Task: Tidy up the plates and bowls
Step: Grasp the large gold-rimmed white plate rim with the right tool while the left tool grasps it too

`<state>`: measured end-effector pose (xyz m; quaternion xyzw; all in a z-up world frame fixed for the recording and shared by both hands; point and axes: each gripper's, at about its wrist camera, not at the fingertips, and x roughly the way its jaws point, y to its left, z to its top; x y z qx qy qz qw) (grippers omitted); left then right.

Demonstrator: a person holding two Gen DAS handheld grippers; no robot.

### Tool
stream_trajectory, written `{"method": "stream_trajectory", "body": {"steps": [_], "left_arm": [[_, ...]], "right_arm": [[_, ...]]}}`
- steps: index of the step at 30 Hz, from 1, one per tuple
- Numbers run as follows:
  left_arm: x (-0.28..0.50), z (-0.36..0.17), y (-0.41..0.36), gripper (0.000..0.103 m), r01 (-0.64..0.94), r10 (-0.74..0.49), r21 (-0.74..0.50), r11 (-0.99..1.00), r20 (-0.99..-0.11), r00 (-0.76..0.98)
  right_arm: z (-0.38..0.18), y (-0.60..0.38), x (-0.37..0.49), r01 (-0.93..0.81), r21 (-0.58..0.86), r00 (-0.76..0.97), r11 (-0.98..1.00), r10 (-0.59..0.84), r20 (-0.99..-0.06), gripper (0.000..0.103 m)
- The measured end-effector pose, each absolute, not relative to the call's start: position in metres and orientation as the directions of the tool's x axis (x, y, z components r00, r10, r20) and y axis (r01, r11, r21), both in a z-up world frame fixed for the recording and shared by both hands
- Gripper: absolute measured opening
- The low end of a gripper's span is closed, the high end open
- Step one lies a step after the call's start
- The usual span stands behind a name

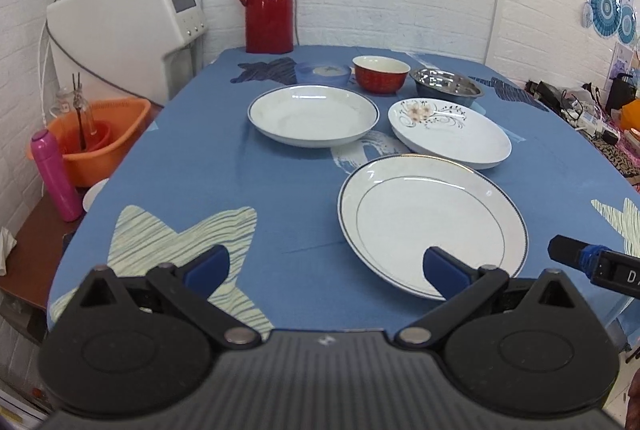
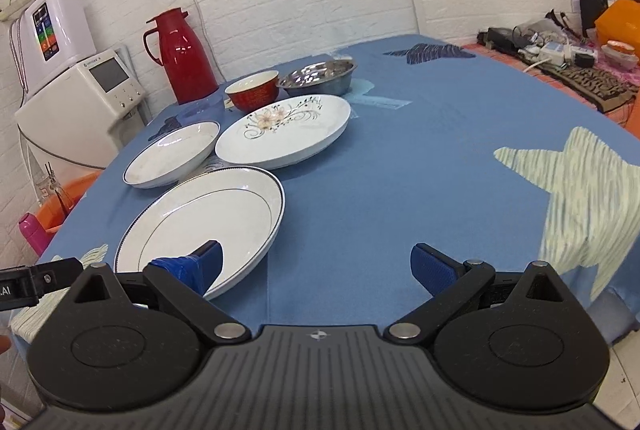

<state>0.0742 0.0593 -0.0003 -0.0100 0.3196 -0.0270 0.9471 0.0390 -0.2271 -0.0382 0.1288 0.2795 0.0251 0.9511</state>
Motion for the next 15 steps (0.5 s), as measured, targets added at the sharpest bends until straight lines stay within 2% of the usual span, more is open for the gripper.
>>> {"method": "stream_trajectory", "body": {"steps": [4, 15], "left_arm": [[0.107, -0.010, 0.057, 0.103, 0.077, -0.065, -0.010, 0.997, -0.648, 0.759], [0.170, -0.034, 0.066, 0.102, 0.077, -0.111, -0.080, 0.994, -0.742, 0.661]], "right_arm": [[-0.042, -0.216, 0.066, -0.007, 0.258, 0.818, 0.966, 0.154, -0.554, 0.088], [-0.049, -0.207, 0.113, -0.058, 0.205, 0.738, 0.977, 0.181, -0.650, 0.088]]}}
